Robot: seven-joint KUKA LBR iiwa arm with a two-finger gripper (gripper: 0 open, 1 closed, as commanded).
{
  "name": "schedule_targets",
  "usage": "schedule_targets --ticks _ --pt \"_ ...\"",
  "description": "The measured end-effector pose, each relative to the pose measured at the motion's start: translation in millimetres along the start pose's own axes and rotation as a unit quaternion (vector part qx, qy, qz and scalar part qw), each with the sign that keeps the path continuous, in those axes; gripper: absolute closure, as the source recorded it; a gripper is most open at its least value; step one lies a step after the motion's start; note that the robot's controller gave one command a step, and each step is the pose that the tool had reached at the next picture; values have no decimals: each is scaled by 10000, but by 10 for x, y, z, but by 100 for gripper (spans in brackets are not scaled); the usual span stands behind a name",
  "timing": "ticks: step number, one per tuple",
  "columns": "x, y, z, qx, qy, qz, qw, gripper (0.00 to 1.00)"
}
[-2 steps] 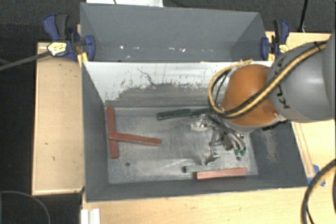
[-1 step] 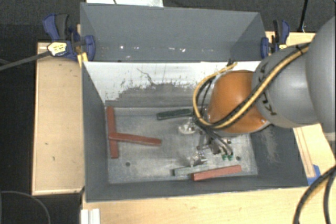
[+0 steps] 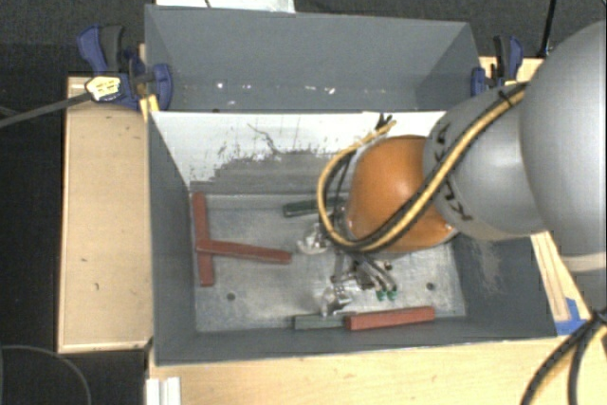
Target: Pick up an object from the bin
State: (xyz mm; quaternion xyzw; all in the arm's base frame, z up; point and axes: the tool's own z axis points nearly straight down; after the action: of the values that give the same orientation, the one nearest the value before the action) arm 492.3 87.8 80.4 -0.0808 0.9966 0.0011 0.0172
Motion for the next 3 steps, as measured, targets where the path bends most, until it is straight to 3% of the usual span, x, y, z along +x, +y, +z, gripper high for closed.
schedule_targets --ticks 1,2,3 --pt "-242 124 18 -4 152 42 9999 0" --pt "-1112 593 101 -28 152 -606 9980 100" --pt "-1112 593 101 -28 152 -604 9981 100"
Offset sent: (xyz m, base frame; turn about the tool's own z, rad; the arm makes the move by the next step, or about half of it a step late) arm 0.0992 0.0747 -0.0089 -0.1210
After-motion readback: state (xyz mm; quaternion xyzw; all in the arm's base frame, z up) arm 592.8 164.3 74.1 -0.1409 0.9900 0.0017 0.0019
